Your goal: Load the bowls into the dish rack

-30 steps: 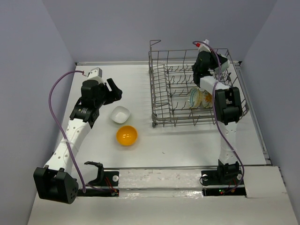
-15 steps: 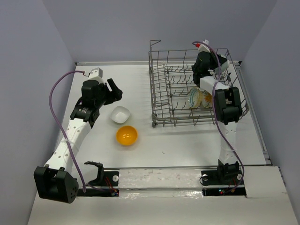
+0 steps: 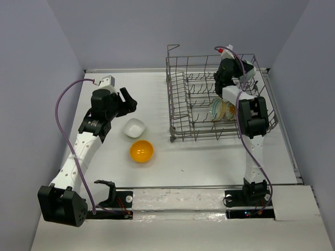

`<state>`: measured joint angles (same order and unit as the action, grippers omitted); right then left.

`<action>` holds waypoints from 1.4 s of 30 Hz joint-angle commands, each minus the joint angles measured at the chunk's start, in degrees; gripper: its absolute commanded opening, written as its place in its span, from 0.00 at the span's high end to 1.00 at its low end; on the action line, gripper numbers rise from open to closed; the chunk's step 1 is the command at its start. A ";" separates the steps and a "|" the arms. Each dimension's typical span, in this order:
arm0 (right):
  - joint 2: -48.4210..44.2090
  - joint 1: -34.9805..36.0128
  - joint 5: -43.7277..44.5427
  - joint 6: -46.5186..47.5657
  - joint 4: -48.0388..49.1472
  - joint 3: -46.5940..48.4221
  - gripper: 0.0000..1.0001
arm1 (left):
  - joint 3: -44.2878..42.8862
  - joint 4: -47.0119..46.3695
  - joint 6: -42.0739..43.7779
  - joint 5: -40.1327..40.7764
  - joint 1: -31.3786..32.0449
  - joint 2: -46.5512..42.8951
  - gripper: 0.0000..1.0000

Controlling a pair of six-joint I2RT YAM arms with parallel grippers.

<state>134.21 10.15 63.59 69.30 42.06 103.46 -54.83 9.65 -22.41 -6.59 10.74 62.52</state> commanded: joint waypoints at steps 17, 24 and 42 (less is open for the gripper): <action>2.55 2.15 -0.93 0.31 7.15 1.04 0.85 | 0.69 -2.18 -0.17 -0.88 -0.37 -0.03 0.20; 2.37 2.68 -0.75 0.49 7.95 1.13 0.82 | 0.69 -2.18 -0.17 -0.88 -0.37 -0.03 0.20; 2.28 4.26 -0.49 0.75 7.95 1.31 0.72 | 0.78 -2.18 -0.26 -0.97 -0.37 0.50 0.20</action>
<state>136.55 13.89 64.07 71.64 45.87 103.77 -54.76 9.63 -22.61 -7.09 10.74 63.20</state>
